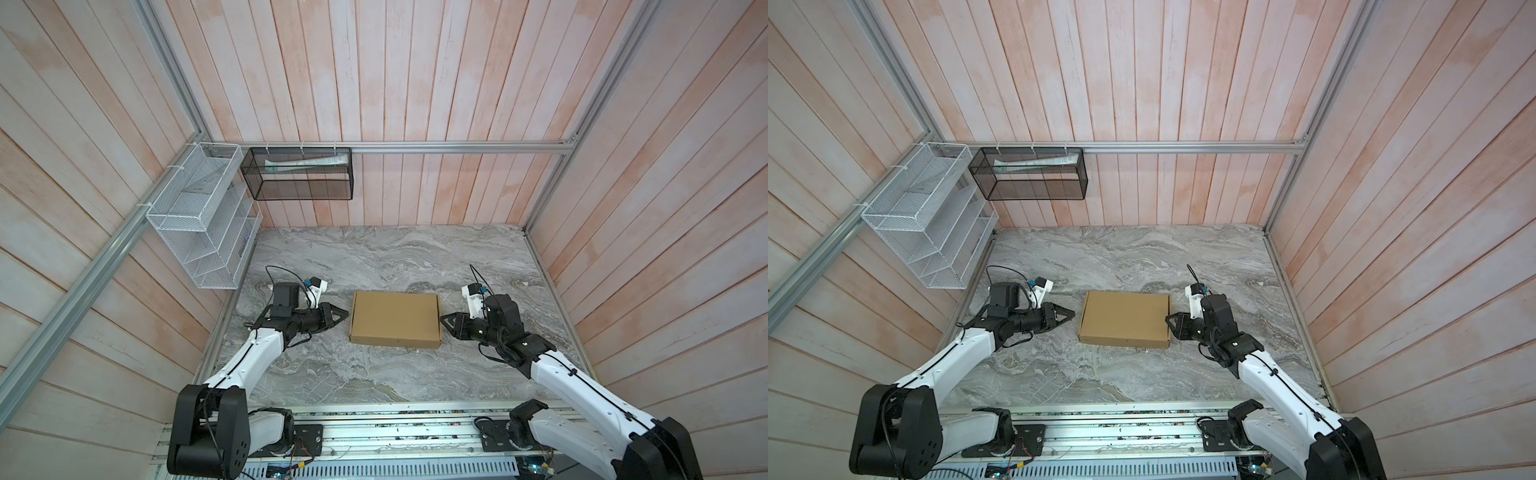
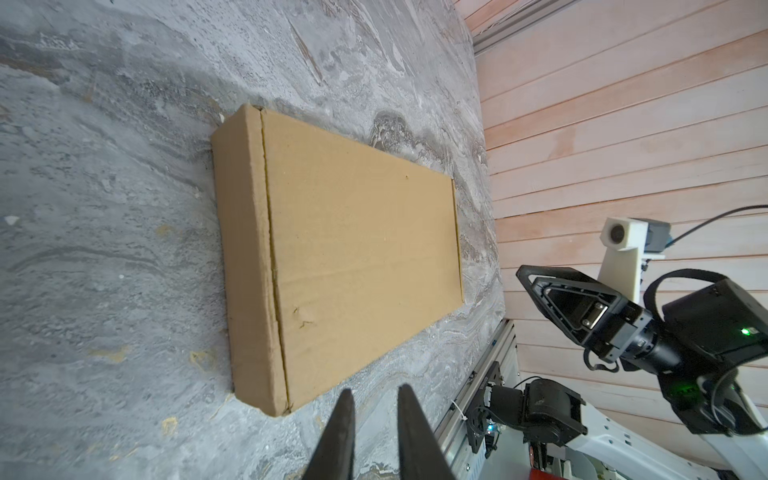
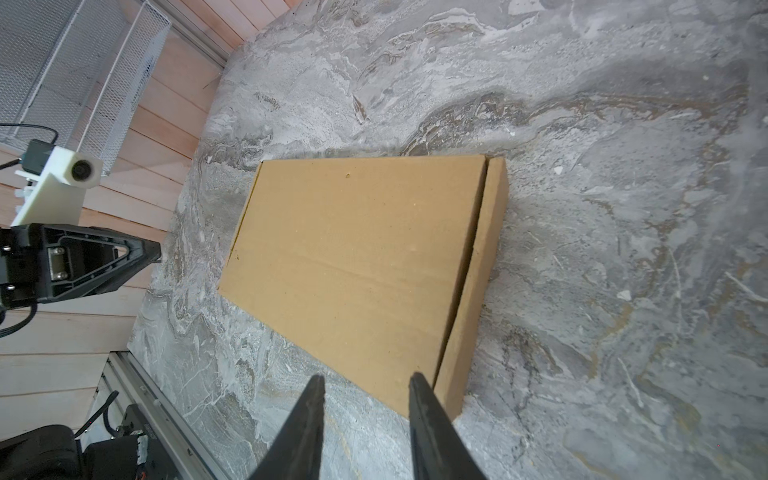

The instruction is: Fold the paper box

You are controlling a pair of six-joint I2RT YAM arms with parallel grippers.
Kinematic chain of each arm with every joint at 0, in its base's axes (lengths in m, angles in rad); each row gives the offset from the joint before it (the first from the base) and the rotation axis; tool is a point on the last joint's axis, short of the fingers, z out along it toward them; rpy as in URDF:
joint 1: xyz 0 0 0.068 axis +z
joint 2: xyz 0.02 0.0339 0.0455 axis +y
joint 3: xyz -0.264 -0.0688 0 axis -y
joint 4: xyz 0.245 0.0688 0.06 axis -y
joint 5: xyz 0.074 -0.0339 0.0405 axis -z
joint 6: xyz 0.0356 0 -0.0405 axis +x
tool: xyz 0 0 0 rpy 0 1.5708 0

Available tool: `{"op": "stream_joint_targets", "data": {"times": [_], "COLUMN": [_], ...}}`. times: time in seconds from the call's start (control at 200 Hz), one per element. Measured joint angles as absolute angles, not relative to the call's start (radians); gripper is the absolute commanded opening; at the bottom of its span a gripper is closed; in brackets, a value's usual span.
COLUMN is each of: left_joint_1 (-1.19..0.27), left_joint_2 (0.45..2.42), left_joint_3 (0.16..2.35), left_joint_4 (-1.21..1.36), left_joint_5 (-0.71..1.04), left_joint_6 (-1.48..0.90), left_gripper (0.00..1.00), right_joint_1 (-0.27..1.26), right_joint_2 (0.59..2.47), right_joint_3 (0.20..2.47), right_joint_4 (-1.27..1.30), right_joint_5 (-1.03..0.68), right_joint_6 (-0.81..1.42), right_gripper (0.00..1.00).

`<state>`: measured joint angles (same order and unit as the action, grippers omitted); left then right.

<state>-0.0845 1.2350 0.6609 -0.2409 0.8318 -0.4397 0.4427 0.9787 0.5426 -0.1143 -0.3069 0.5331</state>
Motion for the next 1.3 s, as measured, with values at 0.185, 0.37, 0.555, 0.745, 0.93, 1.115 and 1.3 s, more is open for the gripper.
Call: {"op": "stream_joint_targets", "data": {"times": [0.185, 0.37, 0.555, 0.745, 0.93, 1.115, 1.3], "left_joint_1": [-0.084, -0.076, -0.050, -0.047, -0.046, -0.046, -0.046], "left_joint_2": [1.186, 1.164, 1.152, 1.173, 1.199, 1.208, 1.199], "left_joint_3": [0.657, 0.657, 0.657, 0.672, 0.679, 0.673, 0.606], "left_joint_4": [-0.247, -0.247, -0.224, -0.199, -0.157, -0.111, -0.023], "left_joint_5": [0.820, 0.779, 0.717, 0.616, 0.498, 0.335, 0.163], "left_joint_6": [-0.447, -0.455, -0.462, -0.445, -0.448, -0.432, -0.402], "left_gripper": [0.27, 0.48, 0.68, 1.00, 1.00, 1.00, 1.00], "right_joint_1": [0.443, 0.443, 0.443, 0.429, 0.372, 0.299, 0.218], "right_joint_2": [0.979, 0.978, 0.957, 0.908, 0.871, 0.866, 0.915], "right_joint_3": [0.543, 0.543, 0.516, 0.429, 0.379, 0.338, 0.305], "right_joint_4": [-0.131, -0.125, -0.067, 0.027, 0.109, 0.205, 0.285], "right_joint_5": [-0.288, -0.258, -0.161, -0.027, 0.043, 0.081, 0.112], "right_joint_6": [0.519, 0.513, 0.494, 0.451, 0.404, 0.374, 0.369], "right_gripper": [0.37, 0.39, 0.49, 0.72, 0.84, 0.95, 0.98]}}
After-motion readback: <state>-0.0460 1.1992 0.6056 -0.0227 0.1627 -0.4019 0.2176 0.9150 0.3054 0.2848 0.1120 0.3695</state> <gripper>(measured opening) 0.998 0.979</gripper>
